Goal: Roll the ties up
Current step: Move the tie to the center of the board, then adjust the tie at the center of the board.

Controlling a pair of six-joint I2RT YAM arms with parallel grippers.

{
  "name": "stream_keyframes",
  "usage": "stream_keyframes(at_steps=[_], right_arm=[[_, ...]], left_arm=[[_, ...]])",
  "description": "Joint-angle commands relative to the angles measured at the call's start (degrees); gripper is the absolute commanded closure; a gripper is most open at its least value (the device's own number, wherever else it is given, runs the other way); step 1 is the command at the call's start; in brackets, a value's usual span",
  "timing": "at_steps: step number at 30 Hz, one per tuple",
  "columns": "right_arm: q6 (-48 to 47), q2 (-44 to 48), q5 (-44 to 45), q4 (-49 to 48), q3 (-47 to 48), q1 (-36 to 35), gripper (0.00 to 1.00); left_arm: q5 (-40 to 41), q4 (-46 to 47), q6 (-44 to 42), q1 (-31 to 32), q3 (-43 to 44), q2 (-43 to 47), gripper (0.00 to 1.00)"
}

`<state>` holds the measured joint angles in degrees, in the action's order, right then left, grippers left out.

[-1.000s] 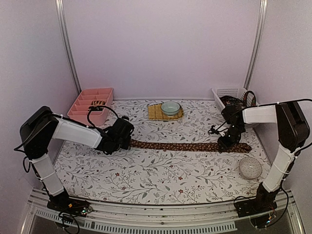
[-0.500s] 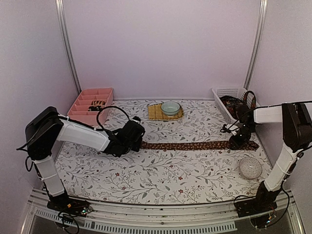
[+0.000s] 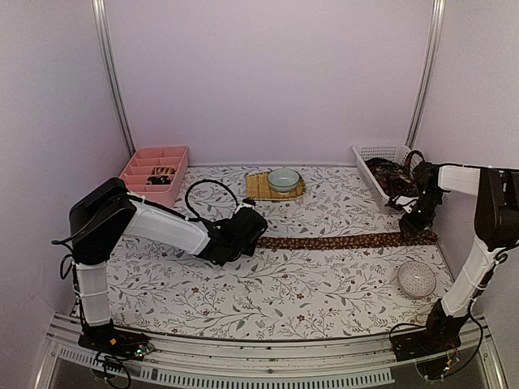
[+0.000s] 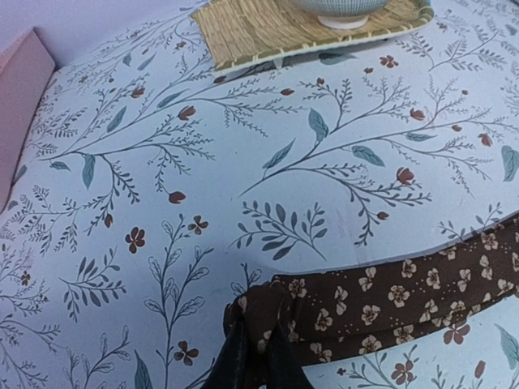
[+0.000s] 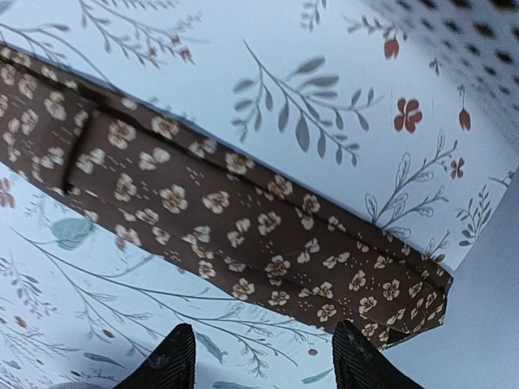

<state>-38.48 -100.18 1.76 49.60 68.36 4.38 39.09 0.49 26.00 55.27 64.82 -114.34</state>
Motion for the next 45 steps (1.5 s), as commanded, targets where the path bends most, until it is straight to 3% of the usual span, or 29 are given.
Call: stream_keyframes(at_steps=[1,8,16,28,32,34,41,45], right_arm=[[2.6,6.3,-6.5,5.9,5.5,-4.4,0.41],[13.9,5.8,-13.5,5.9,11.1,-18.1,0.38],[22.7,0.3,-16.4,0.1,16.5,-30.1,0.37],[30.9,-12.6,-21.1,-8.3,21.0,-39.4,0.36],[35.8,-17.2,-25.3,-8.5,24.8,-40.7,0.36],[37.8,-18.8,-26.7,-8.4,26.6,-41.1,0.35],[41.5,-20.9,-29.0,-9.7,30.0,-41.8,0.34],[42.3,-21.9,-31.3,-10.3,31.3,-42.3,0.33]], left_arm=[[2.8,-1.7,0.0,0.6,1.1,0.4,0.93],[0.1,2.2,-4.5,0.7,0.3,1.1,0.92],[1.7,-8.5,-1.0,0.5,2.0,5.2,0.92],[-2.2,-16.2,3.7,-0.5,3.0,5.2,0.88],[-2.7,-16.3,6.1,-1.3,1.3,6.4,0.80],[-3.8,-14.7,6.9,-2.2,-0.6,7.8,0.71],[-9.0,-6.3,9.4,-5.9,-8.0,12.1,0.49],[-14.7,1.1,11.2,-8.6,-14.3,15.2,0.44]])
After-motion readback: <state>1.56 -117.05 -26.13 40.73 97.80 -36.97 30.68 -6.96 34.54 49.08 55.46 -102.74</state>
